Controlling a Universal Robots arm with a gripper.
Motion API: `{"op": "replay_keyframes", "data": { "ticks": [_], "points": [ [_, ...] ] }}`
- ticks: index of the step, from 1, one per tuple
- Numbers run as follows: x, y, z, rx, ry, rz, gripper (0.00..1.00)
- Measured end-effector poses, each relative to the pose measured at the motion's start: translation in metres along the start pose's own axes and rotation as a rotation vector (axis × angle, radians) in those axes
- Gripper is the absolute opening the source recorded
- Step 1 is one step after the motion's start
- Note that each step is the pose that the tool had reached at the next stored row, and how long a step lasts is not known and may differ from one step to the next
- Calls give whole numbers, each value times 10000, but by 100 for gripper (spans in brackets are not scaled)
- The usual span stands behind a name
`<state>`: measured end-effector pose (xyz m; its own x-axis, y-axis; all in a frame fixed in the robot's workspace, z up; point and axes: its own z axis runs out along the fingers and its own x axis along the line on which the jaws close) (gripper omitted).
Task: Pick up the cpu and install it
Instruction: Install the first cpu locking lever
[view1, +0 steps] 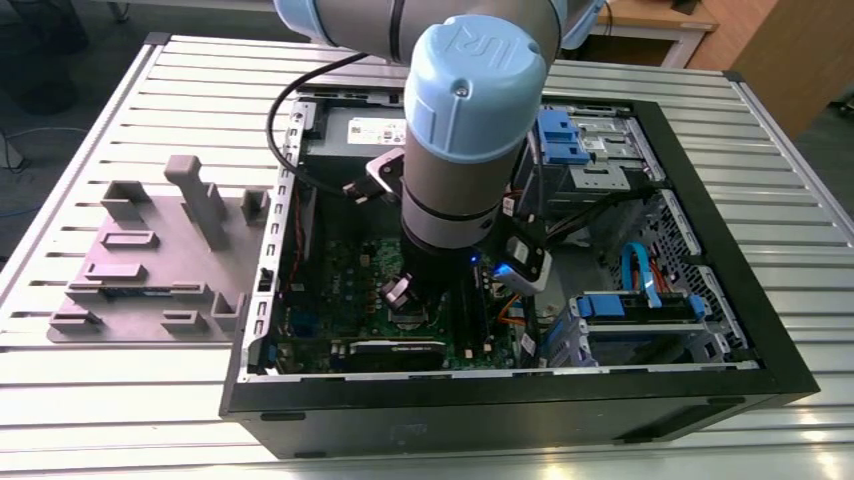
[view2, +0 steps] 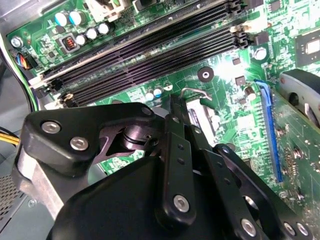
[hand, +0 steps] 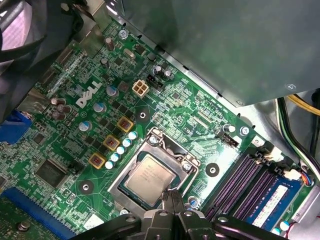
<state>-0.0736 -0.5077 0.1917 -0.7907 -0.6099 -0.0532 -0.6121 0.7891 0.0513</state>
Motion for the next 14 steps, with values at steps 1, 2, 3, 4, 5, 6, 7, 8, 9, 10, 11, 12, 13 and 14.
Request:
{"op": "replay_keyframes", "data": {
  "ticks": [1,2,3,4,5,6,7,8,9,10,11,12,13,14],
  "points": [
    [0,-1,2,2,2,1,11],
    [0,-1,5,2,1,1,11],
    [-1,-3,8,2,2,0,11],
    [-3,-4,12,1,1,0,11],
    [-5,-5,16,0,0,0,11],
    [-6,-7,20,-1,-1,1,11],
    [-8,-8,23,-1,-2,1,11],
    [-10,-10,25,-1,-3,0,11],
    [-13,-13,25,0,-1,0,11],
    [-16,-15,26,1,1,1,11],
    [-19,-17,28,1,1,1,11],
    [-22,-20,30,1,0,0,11],
    [-26,-23,32,0,-1,0,11],
    [-29,-26,34,-1,-3,0,11]
  ]
}}
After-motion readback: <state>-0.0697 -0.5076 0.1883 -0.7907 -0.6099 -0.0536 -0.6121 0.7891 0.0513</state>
